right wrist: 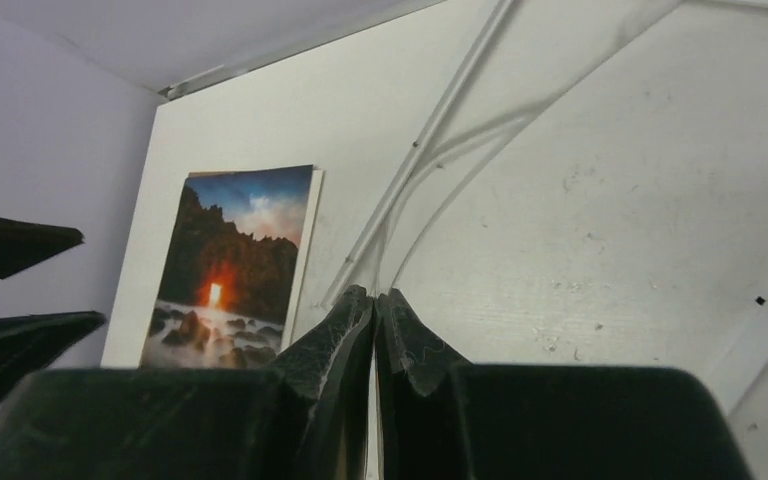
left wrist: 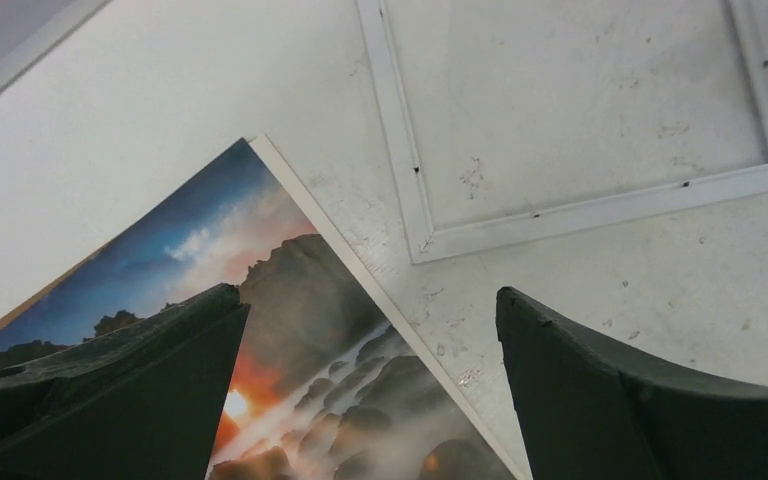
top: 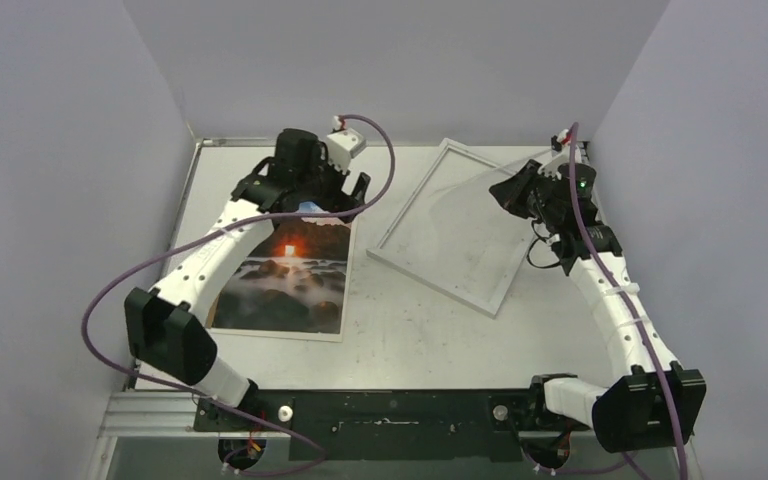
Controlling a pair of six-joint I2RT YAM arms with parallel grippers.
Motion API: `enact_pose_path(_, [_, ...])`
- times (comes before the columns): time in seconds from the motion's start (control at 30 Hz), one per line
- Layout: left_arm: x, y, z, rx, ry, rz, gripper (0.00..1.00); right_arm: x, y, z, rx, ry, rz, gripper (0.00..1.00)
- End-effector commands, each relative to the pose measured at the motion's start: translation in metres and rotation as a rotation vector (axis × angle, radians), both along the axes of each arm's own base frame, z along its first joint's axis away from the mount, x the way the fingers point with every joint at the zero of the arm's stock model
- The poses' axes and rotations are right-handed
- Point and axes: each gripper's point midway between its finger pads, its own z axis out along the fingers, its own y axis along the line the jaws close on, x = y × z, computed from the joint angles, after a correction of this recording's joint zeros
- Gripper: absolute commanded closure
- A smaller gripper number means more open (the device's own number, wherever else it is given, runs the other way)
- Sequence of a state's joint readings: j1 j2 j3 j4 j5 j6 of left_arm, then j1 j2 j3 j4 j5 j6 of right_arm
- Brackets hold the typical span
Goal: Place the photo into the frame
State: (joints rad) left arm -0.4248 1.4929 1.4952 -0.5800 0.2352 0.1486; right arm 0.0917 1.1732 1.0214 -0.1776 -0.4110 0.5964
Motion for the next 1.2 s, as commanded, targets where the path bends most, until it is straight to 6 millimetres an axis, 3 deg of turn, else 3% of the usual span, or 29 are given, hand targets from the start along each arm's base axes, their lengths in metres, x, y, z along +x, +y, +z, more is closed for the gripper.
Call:
enact_pose_path(0.0, [0.027,-0.030,-0.041,0.070,-0.010,-0.013,0.04,-0.004,-0.026,0.063,-0.121,-0.105,-0.106,0.95])
enact_pose_path(0.1, [0.042,-0.053,-0.070,0.088,0.029,-0.025,0.04,-0.012,-0.039,0.081,-0.183,-0.105,-0.148,0.95])
enact_pose_path(0.33, [0.076,-0.095,-0.112,0.120,0.017,-0.018,0.03,-0.037,-0.068,0.103,-0.302,-0.097,-0.248,0.95])
enact_pose_path(0.43, [0.092,-0.105,-0.126,0.125,0.011,0.010,0.00,-0.047,-0.071,0.114,-0.317,-0.115,-0.253,0.95])
enact_pose_path(0.53, [0.106,-0.111,-0.136,0.119,-0.001,0.031,0.10,-0.051,-0.071,0.118,-0.325,-0.116,-0.244,0.95])
enact_pose_path(0.77, [0.115,-0.131,-0.163,0.104,0.060,-0.010,0.27,-0.059,-0.078,0.135,-0.352,-0.137,-0.269,0.95])
enact_pose_path(0.93, [0.118,-0.139,-0.181,0.072,0.122,-0.005,0.27,-0.064,-0.083,0.149,-0.366,-0.152,-0.292,0.95])
enact_pose_path(1.17, [0.120,-0.135,-0.206,0.088,0.160,0.042,0.33,-0.064,-0.084,0.148,-0.357,-0.152,-0.302,0.95])
